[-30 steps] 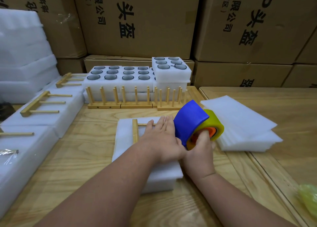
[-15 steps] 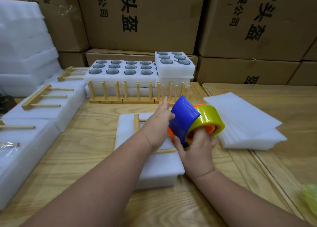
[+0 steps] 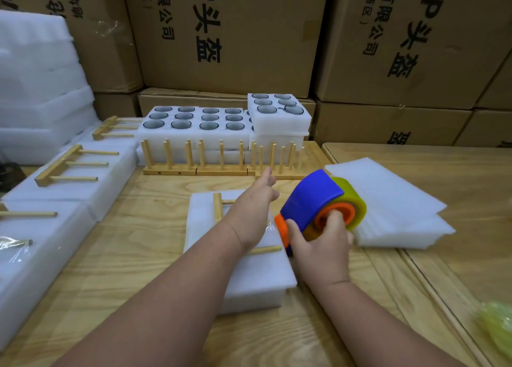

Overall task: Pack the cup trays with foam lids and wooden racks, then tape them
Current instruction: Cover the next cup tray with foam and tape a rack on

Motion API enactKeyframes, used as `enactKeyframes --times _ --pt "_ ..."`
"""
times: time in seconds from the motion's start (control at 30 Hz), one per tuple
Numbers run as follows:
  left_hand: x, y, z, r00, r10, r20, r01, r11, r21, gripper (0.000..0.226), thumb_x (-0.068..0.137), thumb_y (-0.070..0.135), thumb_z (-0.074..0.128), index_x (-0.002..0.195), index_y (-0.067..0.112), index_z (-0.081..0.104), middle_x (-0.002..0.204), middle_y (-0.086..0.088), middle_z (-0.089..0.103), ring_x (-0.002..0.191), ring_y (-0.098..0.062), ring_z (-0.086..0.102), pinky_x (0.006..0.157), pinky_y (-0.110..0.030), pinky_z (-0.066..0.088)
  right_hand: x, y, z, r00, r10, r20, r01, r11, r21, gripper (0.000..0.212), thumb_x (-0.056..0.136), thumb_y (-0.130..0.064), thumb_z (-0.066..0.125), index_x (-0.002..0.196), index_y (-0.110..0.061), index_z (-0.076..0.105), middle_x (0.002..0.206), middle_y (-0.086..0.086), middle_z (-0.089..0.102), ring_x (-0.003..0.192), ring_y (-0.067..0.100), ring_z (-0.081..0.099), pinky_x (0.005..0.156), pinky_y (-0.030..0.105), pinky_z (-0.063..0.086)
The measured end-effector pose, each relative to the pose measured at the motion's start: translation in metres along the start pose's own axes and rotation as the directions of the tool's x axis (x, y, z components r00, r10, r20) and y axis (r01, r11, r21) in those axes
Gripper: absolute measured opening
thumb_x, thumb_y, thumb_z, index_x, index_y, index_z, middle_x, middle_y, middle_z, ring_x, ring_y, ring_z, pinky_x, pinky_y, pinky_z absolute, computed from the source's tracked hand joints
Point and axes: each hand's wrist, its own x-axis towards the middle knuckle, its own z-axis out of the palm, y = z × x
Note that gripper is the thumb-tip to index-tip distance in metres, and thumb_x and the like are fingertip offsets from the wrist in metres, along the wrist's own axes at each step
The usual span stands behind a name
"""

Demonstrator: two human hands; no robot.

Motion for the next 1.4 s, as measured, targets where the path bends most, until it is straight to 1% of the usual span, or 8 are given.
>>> enactKeyframes --times 0.2,0.37,0.67,0.83,0.97,1.1,1.23,1.4 --pt "-0.007 0.003 0.001 0.999 0.038 0.015 -0.038 0.999 0.02 0.081 0.082 0.039 0.038 0.161 0.037 0.019 0.15 0.015 0.045 0.13 -0.005 0.037 0.099 -0.025 0.024 0.041 -0.027 -0.041 0.976 0.218 0.02 -0.219 0.966 0.139 0.04 0.08 -0.049 0.076 0.093 -0.024 0.048 0.092 -0.008 0.06 0.101 0.035 0.057 0.091 0.053 0.05" --pt "-0.008 0.002 -0.001 0.999 0.034 -0.018 -0.034 0.999 -0.033 0.056 0.106 0.025 0.036 0.159 0.037 0.024 0.14 0.018 0.053 0.132 -0.008 0.039 0.102 -0.029 0.022 0.085 -0.045 -0.065 0.937 0.222 0.271 -0.207 0.975 -0.085 0.032 0.085 -0.04 0.064 0.079 -0.018 0.043 0.072 0.001 0.046 0.073 0.028 0.05 0.093 0.057 0.045" --pt "-0.008 0.002 -0.002 0.999 0.031 -0.041 -0.036 0.99 -0.134 0.064 0.101 0.032 0.06 0.158 0.033 0.032 0.164 0.005 0.032 0.152 -0.02 0.028 0.124 -0.045 0.023 0.102 -0.078 -0.092 0.695 0.266 0.668 -0.262 0.959 -0.109 0.037 0.062 -0.042 0.067 0.085 -0.015 0.058 0.071 0.007 0.059 0.062 0.024 0.058 0.063 0.034 0.042" --pt "-0.009 0.001 -0.002 0.999 0.043 0.013 -0.043 0.999 0.01 0.05 0.095 0.027 0.051 0.144 0.038 0.048 0.135 0.017 0.057 0.136 -0.012 0.044 0.092 -0.014 0.036 0.101 -0.066 -0.109 0.541 0.414 0.732 -0.769 0.597 0.231 0.034 0.07 -0.031 0.073 0.099 -0.015 0.069 0.081 0.008 0.071 0.066 0.025 0.065 0.074 0.034 0.047" --pt "-0.014 -0.003 0.003 0.992 0.027 0.125 -0.057 0.969 0.24 0.07 0.069 0.036 0.052 0.135 0.06 0.049 0.127 0.029 0.057 0.109 0.003 0.057 0.08 -0.023 0.047 0.093 -0.059 -0.115 0.355 0.453 0.818 -0.932 0.244 0.268 0.036 0.064 -0.03 0.071 0.099 -0.025 0.071 0.101 0.004 0.074 0.095 0.031 0.067 0.102 0.038 0.039" --pt "-0.017 -0.002 0.005 0.992 0.025 0.122 -0.066 0.937 0.344 0.063 0.066 0.04 0.051 0.126 0.059 0.058 0.126 0.035 0.058 0.109 0.003 0.056 0.089 -0.025 0.049 0.085 -0.059 -0.124 0.353 0.422 0.835 -0.933 0.228 0.279 0.053 0.066 -0.04 0.067 0.118 -0.031 0.076 0.12 0.003 0.072 0.106 0.029 0.062 0.098 0.037 0.034" --pt "-0.022 0.001 0.003 0.986 0.041 0.159 -0.093 0.939 0.332 0.054 0.067 0.04 0.051 0.116 0.063 0.056 0.126 0.035 0.057 0.082 0.008 0.055 0.078 -0.022 0.046 0.083 -0.056 -0.134 0.307 0.379 0.873 -0.945 0.233 0.231 0.042 0.072 -0.054 0.06 0.078 -0.019 0.082 0.111 0.009 0.075 0.099 0.03 0.065 0.092 0.038 0.036" --pt "-0.024 0.002 -0.003 0.943 0.123 0.31 -0.207 0.944 0.256 0.055 0.071 0.067 0.062 0.12 0.042 0.066 0.119 0.02 0.066 0.101 0.009 0.061 0.091 -0.029 0.05 0.075 -0.056 -0.136 0.169 0.33 0.929 -0.979 0.167 0.118 0.062 0.077 -0.06 0.051 0.11 -0.016 0.079 0.121 0.007 0.072 0.084 0.029 0.072 0.079 0.039 0.036"
